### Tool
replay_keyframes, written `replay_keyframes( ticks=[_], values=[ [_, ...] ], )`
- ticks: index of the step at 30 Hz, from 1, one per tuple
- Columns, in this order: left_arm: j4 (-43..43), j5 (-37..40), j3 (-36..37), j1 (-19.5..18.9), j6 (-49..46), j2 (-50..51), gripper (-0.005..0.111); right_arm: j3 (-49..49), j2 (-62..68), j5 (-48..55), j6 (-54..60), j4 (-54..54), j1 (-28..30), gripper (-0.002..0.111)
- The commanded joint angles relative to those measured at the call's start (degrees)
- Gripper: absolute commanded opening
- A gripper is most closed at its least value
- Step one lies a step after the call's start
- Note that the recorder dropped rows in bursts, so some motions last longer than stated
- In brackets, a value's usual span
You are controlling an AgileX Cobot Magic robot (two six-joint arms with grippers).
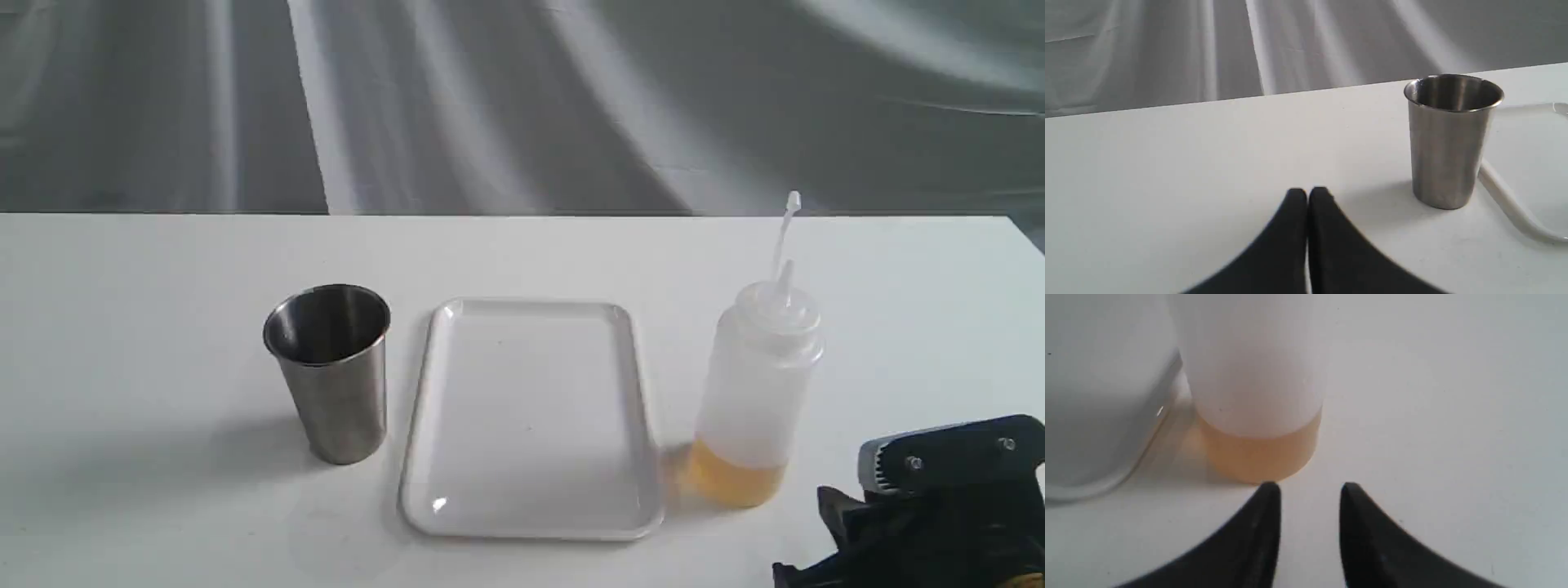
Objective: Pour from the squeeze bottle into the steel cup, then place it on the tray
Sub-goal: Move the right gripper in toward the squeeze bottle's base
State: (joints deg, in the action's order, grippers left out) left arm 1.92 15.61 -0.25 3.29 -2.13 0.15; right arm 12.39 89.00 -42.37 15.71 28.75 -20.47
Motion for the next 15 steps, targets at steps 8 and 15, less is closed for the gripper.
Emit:
replay_keyframes(
  ticks=[8, 15],
  values=[
    [-0.04, -0.39, 0.25, 0.33, 0.29, -0.15, 0.0, -0.24, 0.06, -0.73, -3.11, -6.09, -0.13, 0.094],
    [-0.04, -0.39, 0.25, 0.33, 0.07, -0.15, 0.0, 0.07, 0.06, -1.08, -3.34, -5.64, -0.13, 0.094]
  ],
)
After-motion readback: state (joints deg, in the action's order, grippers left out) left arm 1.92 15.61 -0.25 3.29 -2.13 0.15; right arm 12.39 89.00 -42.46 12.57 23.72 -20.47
